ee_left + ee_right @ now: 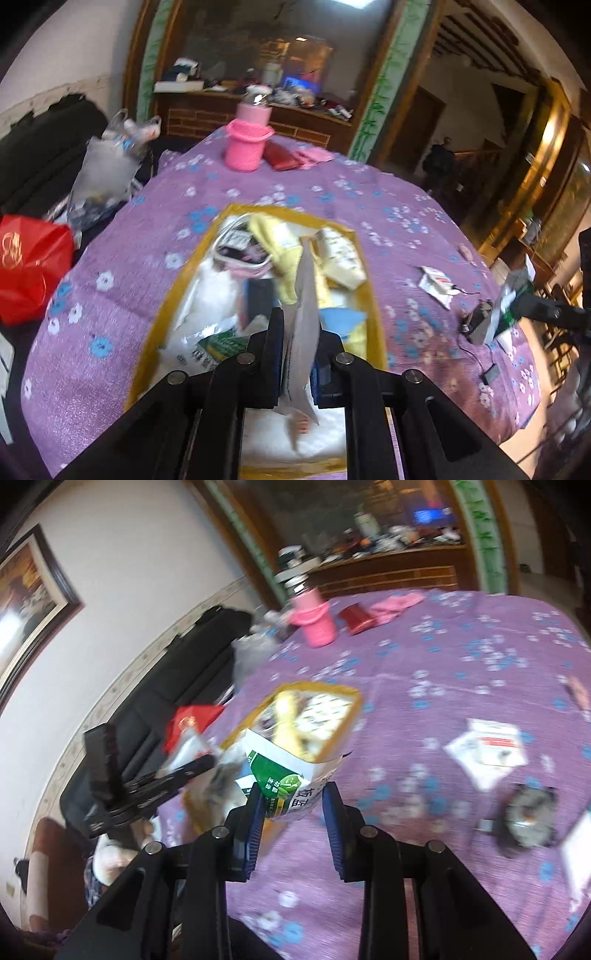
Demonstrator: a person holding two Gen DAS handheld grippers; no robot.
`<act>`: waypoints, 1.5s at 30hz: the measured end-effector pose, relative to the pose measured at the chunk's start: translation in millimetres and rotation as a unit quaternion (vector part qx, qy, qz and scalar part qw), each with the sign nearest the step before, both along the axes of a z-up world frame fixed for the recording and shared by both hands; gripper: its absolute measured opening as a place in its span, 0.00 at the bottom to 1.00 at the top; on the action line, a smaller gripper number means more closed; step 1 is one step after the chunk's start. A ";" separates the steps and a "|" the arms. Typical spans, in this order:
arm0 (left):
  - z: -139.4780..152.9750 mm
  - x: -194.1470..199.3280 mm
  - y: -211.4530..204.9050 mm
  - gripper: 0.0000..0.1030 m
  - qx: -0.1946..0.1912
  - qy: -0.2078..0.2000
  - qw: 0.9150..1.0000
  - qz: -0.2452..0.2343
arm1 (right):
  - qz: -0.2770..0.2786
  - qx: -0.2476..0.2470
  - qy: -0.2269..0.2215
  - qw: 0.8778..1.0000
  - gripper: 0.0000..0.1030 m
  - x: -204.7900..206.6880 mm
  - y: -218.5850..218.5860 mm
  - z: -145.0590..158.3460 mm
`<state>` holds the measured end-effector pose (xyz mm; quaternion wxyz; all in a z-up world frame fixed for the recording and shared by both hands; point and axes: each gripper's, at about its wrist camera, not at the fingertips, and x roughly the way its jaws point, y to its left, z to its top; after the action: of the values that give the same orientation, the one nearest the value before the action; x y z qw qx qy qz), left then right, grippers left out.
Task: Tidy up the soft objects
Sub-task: 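Carry the paper sheet and the green-printed pouch over the box with both grippers, then release the paper sheet and the green-printed pouch into the box with both grippers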
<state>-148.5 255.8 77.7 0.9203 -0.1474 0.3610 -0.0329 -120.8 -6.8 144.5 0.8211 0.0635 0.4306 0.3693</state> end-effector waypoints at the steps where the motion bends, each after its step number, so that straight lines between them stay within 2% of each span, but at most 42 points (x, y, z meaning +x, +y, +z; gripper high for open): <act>1: -2.5 1.6 2.9 0.11 -0.001 0.003 1.000 0.003 | 0.008 -0.002 0.003 1.000 0.30 0.2 9.6 -1.9; 4: -8.1 8.8 7.9 0.13 0.019 0.008 1.000 0.020 | 0.032 -0.012 0.020 0.999 0.30 2.0 40.9 -11.9; 6: -13.1 13.2 10.6 0.22 0.029 0.014 0.999 0.029 | 0.047 -0.023 0.033 0.998 0.30 2.8 59.7 -21.3; 8: -17.9 15.3 11.8 0.61 0.034 0.019 0.999 0.036 | 0.057 -0.039 0.044 0.997 0.30 4.9 77.2 -31.9; 9: -18.6 14.8 12.7 0.68 0.035 0.017 0.998 0.040 | 0.061 -0.048 0.051 0.996 0.30 6.2 84.5 -37.4; 14: -9.6 2.6 9.1 0.74 0.054 -0.013 0.997 0.048 | 0.053 -0.104 0.057 0.992 0.30 14.7 110.4 -59.7; 18: 2.6 -10.9 -2.0 0.81 0.091 -0.041 0.993 0.058 | 0.041 -0.131 0.067 0.988 0.30 29.5 123.9 -74.4; 20: 8.1 -16.5 -9.1 0.89 0.117 -0.053 0.990 0.063 | 0.034 -0.145 0.066 0.987 0.30 34.9 129.0 -80.6; 26: 18.7 -24.1 -22.2 0.92 0.178 -0.071 0.978 0.081 | 0.029 -0.163 0.051 0.985 0.32 36.3 137.1 -85.4; 32: 19.5 -26.6 -22.8 0.92 0.176 -0.067 0.978 0.088 | 0.031 -0.154 0.046 0.986 0.36 33.5 135.3 -81.5; 36: 21.4 -29.9 -24.1 0.93 0.174 -0.066 0.978 0.093 | 0.027 -0.140 0.031 0.989 0.44 27.1 127.6 -70.5; 45: 23.7 -33.2 -34.9 0.94 0.184 -0.062 0.977 0.090 | 0.014 -0.106 0.003 0.994 0.49 14.9 103.8 -48.0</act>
<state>-181.7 220.9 101.4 0.9515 -0.0046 0.2879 0.1082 -105.8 97.1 96.5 0.8169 -0.0288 0.4705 0.3325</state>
